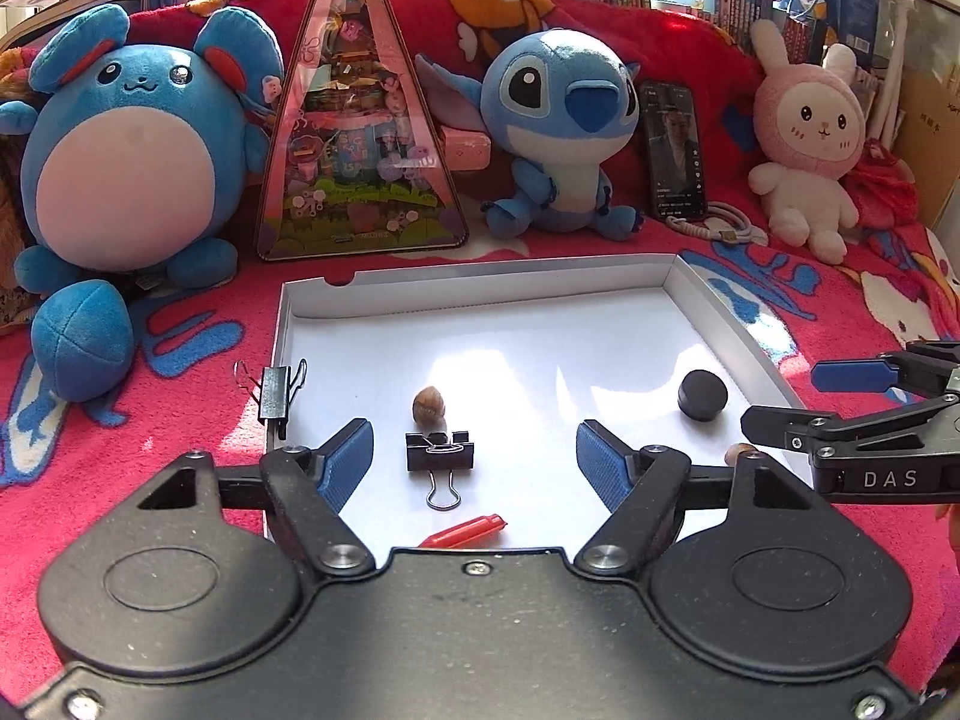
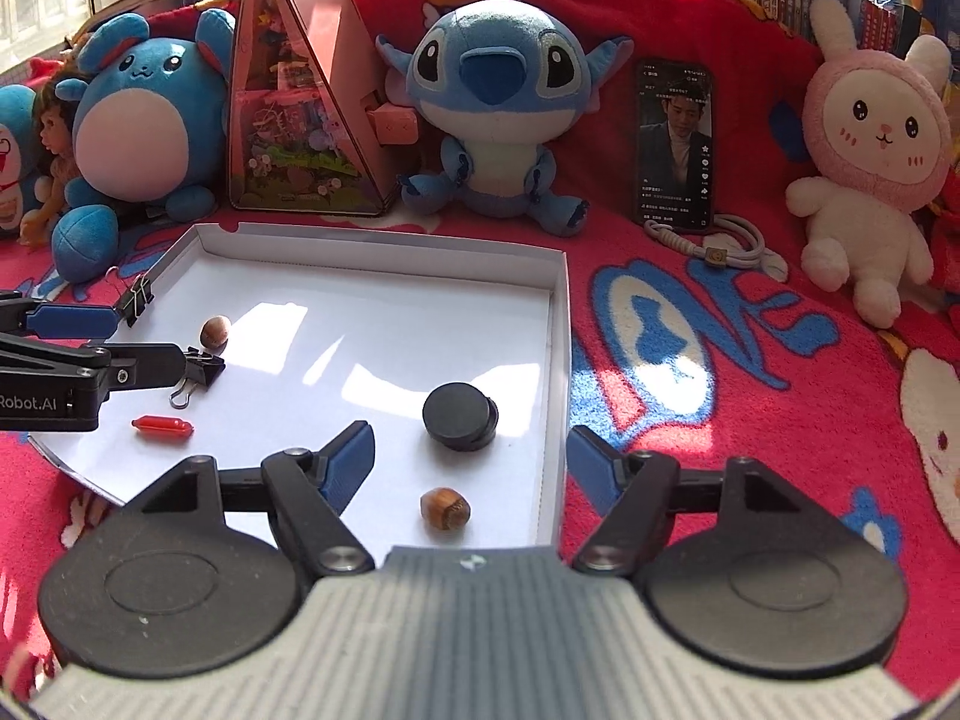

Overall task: Organize rigid objects
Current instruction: 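Withdraw both open tools from the tray toward the remaining objects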

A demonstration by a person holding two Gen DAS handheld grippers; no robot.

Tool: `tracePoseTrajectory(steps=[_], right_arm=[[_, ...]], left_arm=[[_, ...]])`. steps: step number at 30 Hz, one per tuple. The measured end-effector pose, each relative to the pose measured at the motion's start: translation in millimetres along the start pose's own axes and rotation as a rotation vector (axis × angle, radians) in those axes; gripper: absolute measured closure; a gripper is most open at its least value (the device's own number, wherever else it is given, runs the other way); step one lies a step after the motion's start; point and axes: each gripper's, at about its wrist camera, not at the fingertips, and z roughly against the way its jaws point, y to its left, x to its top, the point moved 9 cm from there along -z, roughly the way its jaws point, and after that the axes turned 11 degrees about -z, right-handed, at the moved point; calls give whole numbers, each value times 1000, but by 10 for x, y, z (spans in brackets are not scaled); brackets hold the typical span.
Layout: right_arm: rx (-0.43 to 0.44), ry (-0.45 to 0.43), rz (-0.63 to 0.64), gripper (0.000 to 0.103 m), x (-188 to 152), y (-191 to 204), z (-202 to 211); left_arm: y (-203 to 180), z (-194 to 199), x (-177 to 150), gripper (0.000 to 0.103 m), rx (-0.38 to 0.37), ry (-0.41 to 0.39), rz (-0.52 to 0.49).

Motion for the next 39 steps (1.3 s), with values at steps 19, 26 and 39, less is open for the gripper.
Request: tracePoseTrajectory(steps=[19, 26, 39], right_arm=[[70, -118, 97, 11, -362, 209, 566], [94, -144, 117, 8, -519, 245, 695], [130, -167, 150, 7, -848, 310, 782]], left_arm=[[-349, 611, -341, 23, -63, -69, -43], [-415, 693, -512, 23, -79, -67, -41], [-523, 744, -777, 23, -111, -44, -34]])
